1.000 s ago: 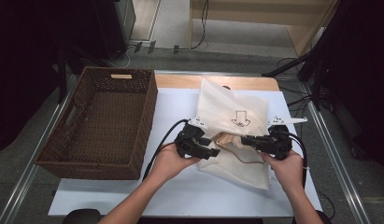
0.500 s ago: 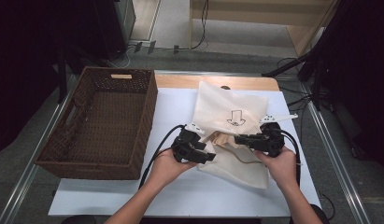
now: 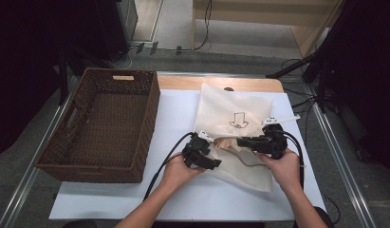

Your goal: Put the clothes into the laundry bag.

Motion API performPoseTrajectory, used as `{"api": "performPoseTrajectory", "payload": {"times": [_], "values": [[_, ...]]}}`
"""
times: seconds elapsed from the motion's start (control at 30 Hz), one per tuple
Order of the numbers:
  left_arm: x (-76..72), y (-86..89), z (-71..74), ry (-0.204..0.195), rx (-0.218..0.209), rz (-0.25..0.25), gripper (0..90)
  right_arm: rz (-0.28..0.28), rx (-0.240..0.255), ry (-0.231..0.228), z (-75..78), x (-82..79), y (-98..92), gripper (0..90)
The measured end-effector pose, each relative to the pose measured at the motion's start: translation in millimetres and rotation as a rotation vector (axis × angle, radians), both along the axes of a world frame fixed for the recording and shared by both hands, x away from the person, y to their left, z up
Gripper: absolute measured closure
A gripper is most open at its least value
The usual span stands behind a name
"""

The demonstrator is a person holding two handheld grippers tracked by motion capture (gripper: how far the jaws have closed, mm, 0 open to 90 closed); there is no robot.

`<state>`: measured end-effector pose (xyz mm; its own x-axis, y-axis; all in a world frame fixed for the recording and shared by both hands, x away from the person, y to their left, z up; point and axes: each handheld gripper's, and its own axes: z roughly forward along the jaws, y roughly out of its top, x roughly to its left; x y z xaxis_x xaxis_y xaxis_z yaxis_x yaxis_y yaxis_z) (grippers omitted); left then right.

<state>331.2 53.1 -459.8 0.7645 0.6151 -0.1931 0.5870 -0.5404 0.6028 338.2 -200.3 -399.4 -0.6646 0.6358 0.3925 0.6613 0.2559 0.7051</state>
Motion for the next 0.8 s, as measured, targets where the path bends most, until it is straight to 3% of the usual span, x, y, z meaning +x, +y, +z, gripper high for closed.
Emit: {"api": "performPoseTrajectory", "payload": {"times": [0.13,0.2,0.3,0.37,0.43,0.53,0.8], "values": [[-8.1,0.4,-3.9,-0.126,0.056,0.0,57.5,-0.002,0.01,0.003,0.1,0.0,-0.9,83.8],[-10.1,0.1,-3.7,-0.149,0.076,-0.003,67.7,-0.001,0.012,0.005,0.0,0.2,-1.0,83.8],[-7.4,4.0,-1.4,-0.091,0.053,0.016,82.5,-0.003,0.012,0.006,0.0,0.3,-0.9,83.8],[-4.4,11.3,2.3,-0.027,0.02,0.032,85.2,-0.002,0.01,0.003,-0.3,0.7,-1.5,83.8],[-5.6,20.8,7.1,0.012,-0.04,0.058,85.4,-0.003,0.003,0.008,-0.6,0.8,-1.6,83.8],[-12.7,36.4,17.2,0.032,-0.105,0.071,85.2,-0.003,-0.002,0.006,-1.3,1.4,-0.9,83.8],[-36.6,73.2,31.8,0.044,-0.212,0.11,84.7,0.003,-0.01,0.012,-2.7,1.5,1.0,83.8]]}}
